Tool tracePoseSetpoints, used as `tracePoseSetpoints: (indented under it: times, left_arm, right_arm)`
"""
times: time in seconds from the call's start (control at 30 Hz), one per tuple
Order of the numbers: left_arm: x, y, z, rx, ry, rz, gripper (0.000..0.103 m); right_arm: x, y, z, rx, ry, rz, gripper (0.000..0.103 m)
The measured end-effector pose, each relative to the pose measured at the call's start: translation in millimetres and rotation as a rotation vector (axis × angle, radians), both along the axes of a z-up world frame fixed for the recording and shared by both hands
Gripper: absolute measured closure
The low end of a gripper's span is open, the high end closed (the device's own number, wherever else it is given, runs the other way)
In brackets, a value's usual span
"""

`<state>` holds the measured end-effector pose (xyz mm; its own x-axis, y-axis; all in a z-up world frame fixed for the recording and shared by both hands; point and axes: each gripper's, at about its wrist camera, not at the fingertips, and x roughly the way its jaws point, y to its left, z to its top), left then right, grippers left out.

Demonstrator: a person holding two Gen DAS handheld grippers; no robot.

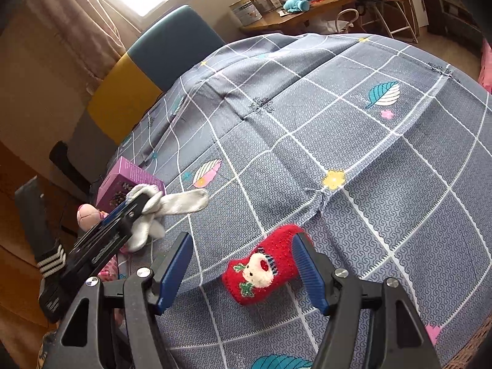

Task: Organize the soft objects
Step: 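Grasp the red bear-face sock with the right gripper while the left holds the gloves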

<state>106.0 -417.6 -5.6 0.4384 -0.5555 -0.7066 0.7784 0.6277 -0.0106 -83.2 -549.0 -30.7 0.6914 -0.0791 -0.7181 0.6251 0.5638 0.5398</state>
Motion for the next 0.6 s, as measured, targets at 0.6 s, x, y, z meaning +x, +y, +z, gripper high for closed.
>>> tracePoseSetpoints:
  times: [0.6]
  left_arm:
    - [-38.8,172.4,35.9,-0.132,0.01,0.108,0.061]
  right_arm:
    - [23.7,13.2,-41.7,0.15,0.223,0.032,0.031]
